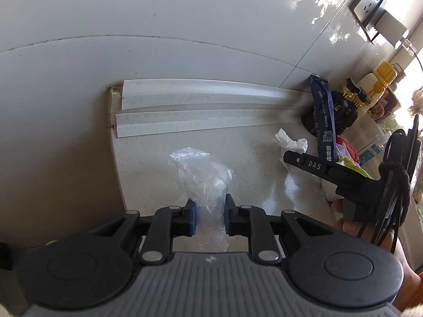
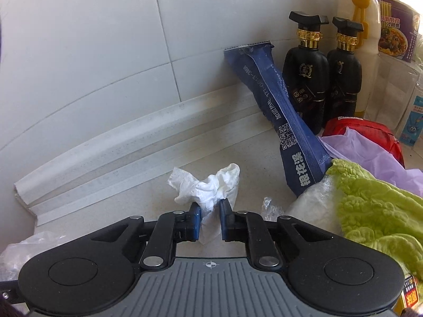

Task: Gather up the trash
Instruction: 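Lift the plastic bag and tissue and carry both over the trash bin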

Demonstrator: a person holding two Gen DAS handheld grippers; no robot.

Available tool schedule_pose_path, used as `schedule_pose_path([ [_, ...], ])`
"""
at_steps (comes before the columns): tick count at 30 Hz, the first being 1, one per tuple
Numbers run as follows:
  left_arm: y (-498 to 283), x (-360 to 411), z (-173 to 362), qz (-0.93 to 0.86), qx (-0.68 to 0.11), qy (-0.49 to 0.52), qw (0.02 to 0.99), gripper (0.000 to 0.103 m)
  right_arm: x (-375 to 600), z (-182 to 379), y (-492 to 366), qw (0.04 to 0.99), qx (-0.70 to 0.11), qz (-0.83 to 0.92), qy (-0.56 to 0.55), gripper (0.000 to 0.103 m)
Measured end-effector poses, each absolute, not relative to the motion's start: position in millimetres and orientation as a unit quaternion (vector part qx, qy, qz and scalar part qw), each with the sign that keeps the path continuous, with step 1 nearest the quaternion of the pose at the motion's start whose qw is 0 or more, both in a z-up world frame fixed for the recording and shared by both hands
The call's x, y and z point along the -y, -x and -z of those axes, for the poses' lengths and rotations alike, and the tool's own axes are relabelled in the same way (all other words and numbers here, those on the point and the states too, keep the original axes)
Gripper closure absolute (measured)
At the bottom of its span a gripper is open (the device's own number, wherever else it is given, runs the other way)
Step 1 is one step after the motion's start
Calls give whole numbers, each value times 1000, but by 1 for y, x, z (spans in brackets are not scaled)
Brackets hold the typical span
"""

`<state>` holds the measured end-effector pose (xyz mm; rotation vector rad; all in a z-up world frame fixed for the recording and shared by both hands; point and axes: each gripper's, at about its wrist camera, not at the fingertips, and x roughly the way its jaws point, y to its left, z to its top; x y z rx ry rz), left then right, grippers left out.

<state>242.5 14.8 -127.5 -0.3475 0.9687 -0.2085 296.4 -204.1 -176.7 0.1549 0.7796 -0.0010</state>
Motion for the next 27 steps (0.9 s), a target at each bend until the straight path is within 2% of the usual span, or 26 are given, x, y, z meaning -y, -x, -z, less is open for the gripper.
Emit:
schedule_pose_path([
  [11, -224, -31, 120, 104, -451, 161, 871, 85, 202, 150, -254, 925, -360, -27, -116, 90],
  [27, -172, -91, 124, 62, -446, 155, 879, 85, 118, 146, -191, 919, -371, -90, -100, 90],
])
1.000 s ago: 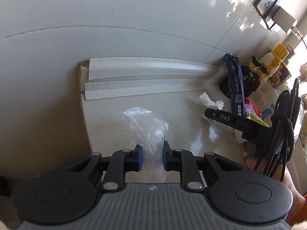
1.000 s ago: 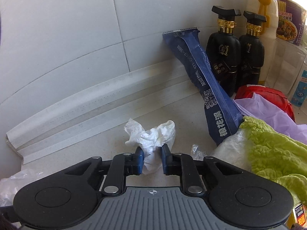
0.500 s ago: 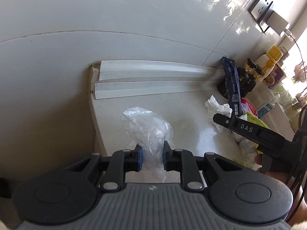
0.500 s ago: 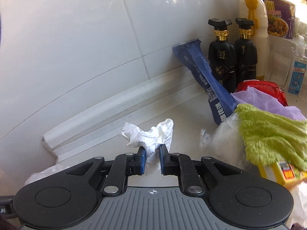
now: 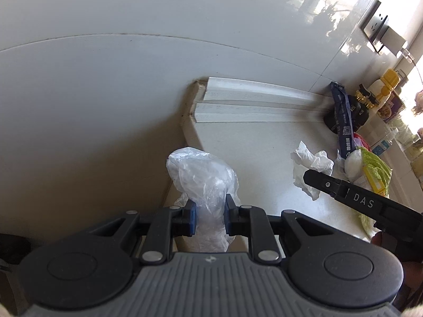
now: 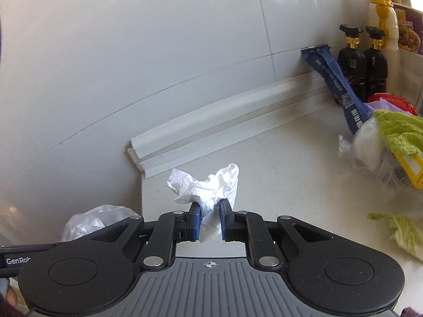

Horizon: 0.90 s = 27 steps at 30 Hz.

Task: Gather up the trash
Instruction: 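Lift the plastic bag and tissue and carry both over the trash bin, then open both grippers to drop the bag and tissue into the bin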

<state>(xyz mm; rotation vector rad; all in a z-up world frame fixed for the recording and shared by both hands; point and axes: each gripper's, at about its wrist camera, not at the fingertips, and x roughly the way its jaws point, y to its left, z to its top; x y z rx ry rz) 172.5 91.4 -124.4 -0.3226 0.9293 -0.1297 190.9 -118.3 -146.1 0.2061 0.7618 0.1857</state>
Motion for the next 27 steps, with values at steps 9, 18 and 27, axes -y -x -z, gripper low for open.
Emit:
schedule_pose_path([
  [9, -142, -134, 155, 26, -473, 168, 864, 85, 64, 161, -162, 902, -400, -137, -83, 89],
  [18, -115, -172, 195, -14, -506, 187, 842, 85, 19, 195, -151, 871, -454, -180, -46, 89],
  [27, -113, -181, 244, -25, -538, 195, 820, 85, -18, 238, -152, 839, -503, -205, 4, 88],
])
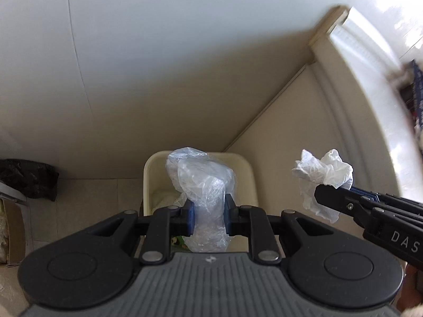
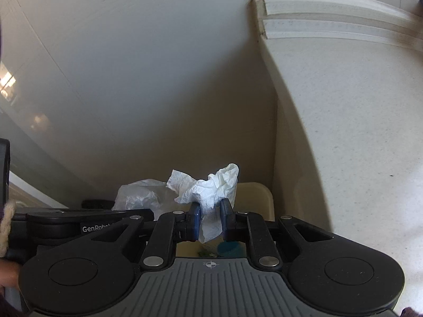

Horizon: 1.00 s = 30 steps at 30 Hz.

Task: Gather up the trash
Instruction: 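Open both grippers to drop the bag and tissue into the bin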

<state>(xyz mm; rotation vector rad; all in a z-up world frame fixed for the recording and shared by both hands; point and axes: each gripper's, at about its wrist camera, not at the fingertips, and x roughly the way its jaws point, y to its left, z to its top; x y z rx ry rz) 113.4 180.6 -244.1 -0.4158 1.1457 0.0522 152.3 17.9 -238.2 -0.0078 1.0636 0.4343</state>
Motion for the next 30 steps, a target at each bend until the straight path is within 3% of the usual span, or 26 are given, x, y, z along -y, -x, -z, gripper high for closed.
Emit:
schedule_pose_path([
  [17, -141, -174, 293, -23, -562, 188, 805, 83, -56, 291, -176, 804, -553, -197, 94, 86],
  [20, -139, -175, 294, -24, -556, 188, 809, 73, -65, 285, -158, 803, -553, -201, 91, 85],
  [21, -138, -175, 296, -24, -553, 189, 811, 64, -63, 281, -158, 802, -554, -205, 89, 83],
  [22, -138, -175, 296, -26, -551, 188, 812, 51, -60, 281, -156, 800, -557, -206, 88, 74],
  [24, -137, -176, 296, -32, -549, 189, 814, 41, -60, 278, -154, 800, -558, -204, 86, 62],
  [30, -141, -178, 300, -34, -554, 201, 807, 37, -58, 279, -154, 801, -558, -198, 84, 58],
])
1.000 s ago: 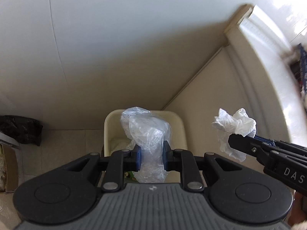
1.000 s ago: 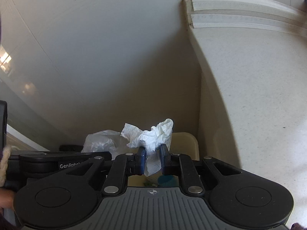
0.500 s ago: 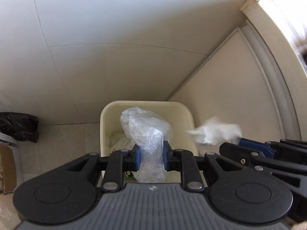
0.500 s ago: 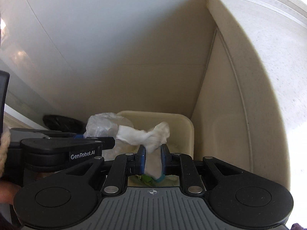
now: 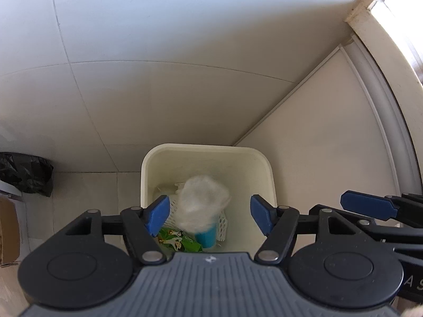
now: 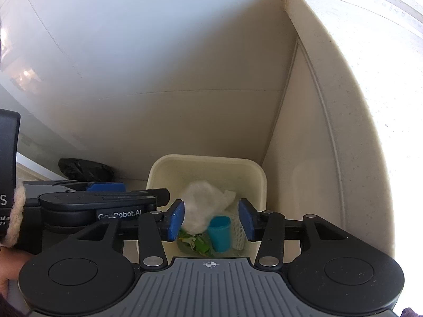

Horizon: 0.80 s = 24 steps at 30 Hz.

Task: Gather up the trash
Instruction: 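Open both grippers to drop the bag and tissue into the bin, then move both open grippers from the bin back to the counter litter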

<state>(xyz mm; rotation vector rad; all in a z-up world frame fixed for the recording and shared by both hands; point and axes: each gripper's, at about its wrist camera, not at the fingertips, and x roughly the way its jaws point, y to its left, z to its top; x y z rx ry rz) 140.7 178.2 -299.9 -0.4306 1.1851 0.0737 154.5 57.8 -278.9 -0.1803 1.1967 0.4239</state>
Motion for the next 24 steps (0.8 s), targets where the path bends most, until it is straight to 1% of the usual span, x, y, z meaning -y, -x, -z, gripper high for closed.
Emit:
schedule_pose_path([
  [2, -142, -178, 299, -34, -554, 202, 807, 36, -57, 279, -155, 802, -558, -197, 81, 57],
  [5, -143, -179, 301, -33, -553, 199, 808, 33, -57, 276, -152, 804, -556, -198, 79, 54],
  [11, -142, -179, 295, -35, -551, 200, 809, 31, -58, 272, -153, 807, -550, -200, 74, 52],
  [16, -138, -183, 288, -35, -545, 205, 812, 25, -55, 267, -150, 810, -545, -203, 68, 51],
  [18, -135, -186, 284, -38, -543, 210, 812, 24, -54, 263, -148, 813, -541, -205, 66, 48],
  [20, -134, -187, 281, -49, -544, 207, 811, 21, -52, 256, -146, 815, -536, -210, 64, 42],
  [21, -134, -187, 278, -56, -546, 207, 810, 19, -51, 253, -144, 817, -533, -212, 62, 37],
  [24, -131, -189, 270, -70, -541, 210, 812, 14, -47, 244, -138, 822, -524, -216, 52, 35],
])
